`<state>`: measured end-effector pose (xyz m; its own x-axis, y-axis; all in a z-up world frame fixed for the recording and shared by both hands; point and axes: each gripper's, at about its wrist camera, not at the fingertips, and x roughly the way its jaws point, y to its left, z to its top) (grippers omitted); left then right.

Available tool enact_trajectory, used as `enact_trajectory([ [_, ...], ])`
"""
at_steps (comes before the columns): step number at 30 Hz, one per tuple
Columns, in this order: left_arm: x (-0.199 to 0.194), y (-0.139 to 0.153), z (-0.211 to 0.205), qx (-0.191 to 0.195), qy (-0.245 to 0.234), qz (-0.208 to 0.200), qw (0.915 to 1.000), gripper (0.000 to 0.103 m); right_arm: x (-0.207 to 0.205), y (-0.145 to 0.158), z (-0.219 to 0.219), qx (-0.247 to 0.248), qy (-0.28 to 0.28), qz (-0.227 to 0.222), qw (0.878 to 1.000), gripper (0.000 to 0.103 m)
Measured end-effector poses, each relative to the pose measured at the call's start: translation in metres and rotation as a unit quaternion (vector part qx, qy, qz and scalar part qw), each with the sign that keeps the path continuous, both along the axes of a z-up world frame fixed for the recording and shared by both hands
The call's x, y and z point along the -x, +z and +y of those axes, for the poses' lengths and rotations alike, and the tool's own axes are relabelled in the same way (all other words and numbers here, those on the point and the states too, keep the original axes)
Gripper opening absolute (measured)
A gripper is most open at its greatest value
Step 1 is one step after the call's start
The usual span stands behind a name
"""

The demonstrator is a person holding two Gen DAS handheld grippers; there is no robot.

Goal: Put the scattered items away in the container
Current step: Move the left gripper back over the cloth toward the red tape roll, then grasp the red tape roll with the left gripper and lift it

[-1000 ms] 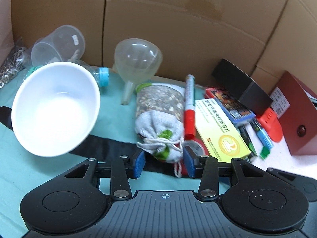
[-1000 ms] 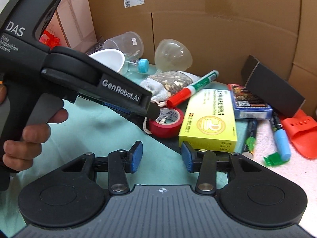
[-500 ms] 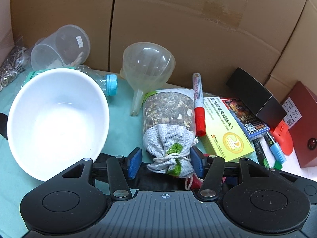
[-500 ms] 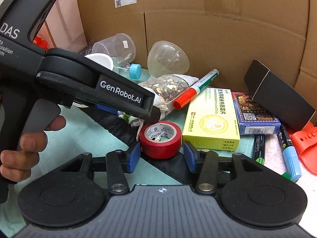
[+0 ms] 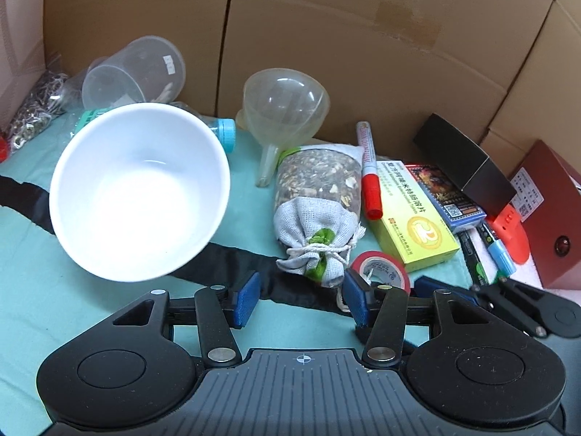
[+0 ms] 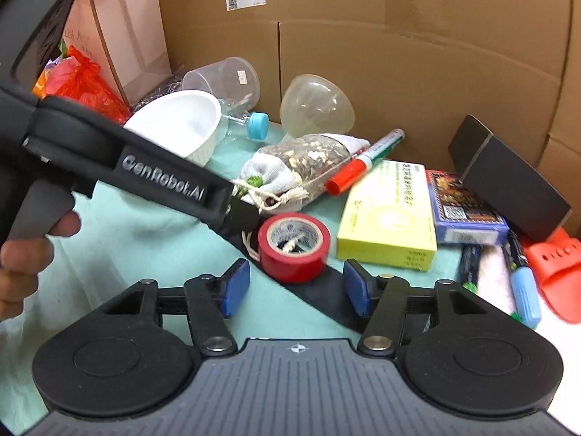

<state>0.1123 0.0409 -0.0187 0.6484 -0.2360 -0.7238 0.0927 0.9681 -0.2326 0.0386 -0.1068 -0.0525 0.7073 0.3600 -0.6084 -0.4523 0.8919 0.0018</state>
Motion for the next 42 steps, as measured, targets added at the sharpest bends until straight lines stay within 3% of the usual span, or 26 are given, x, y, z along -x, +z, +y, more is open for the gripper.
enact_trajectory([
  [4, 0.000, 0.002, 0.001, -0.003, -0.002, -0.002, 1.0000, 0.066, -0.010, -0.001, 0.005, -0.003, 0.004, 0.004, 1.000, 0.062],
  [7, 0.000, 0.002, 0.004, -0.005, 0.006, 0.002, 1.0000, 0.066, -0.015, -0.004, 0.006, -0.006, 0.005, 0.007, 1.000, 0.052],
  [9, 0.002, 0.002, 0.007, -0.001, 0.008, 0.004, 1.0000, 0.067, -0.012, -0.003, 0.003, -0.008, 0.009, 0.011, 1.000, 0.052],
  [23, 0.060, 0.002, -0.035, 0.014, -0.088, 0.013, 0.9959, 0.064, 0.080, 0.004, -0.024, 0.005, 0.027, 0.029, 0.999, 0.052],
  [26, 0.065, -0.001, -0.045, 0.011, -0.101, 0.016, 0.9947, 0.061, 0.089, 0.008, -0.034, -0.013, 0.010, 0.032, 0.999, 0.058],
  [33, 0.066, 0.006, -0.041, 0.009, -0.103, 0.012, 0.9946, 0.059, 0.094, 0.021, -0.047, -0.045, -0.014, 0.023, 0.999, 0.055],
  [35, 0.066, 0.008, -0.039, 0.013, -0.104, 0.011, 0.9944, 0.056, 0.094, 0.023, -0.048, -0.046, -0.019, 0.019, 0.999, 0.053],
  [38, 0.068, 0.006, -0.044, 0.007, -0.127, 0.017, 0.9917, 0.043, 0.089, 0.022, -0.048, -0.032, -0.037, 0.019, 0.999, 0.044],
  [39, 0.070, 0.004, -0.046, 0.004, -0.137, 0.021, 0.9904, 0.034, 0.087, 0.021, -0.049, -0.034, -0.040, 0.023, 0.998, 0.042],
  [42, 0.075, 0.006, -0.046, 0.012, -0.163, 0.022, 0.9863, 0.036, 0.084, 0.017, -0.051, -0.041, -0.051, 0.034, 0.997, 0.038],
])
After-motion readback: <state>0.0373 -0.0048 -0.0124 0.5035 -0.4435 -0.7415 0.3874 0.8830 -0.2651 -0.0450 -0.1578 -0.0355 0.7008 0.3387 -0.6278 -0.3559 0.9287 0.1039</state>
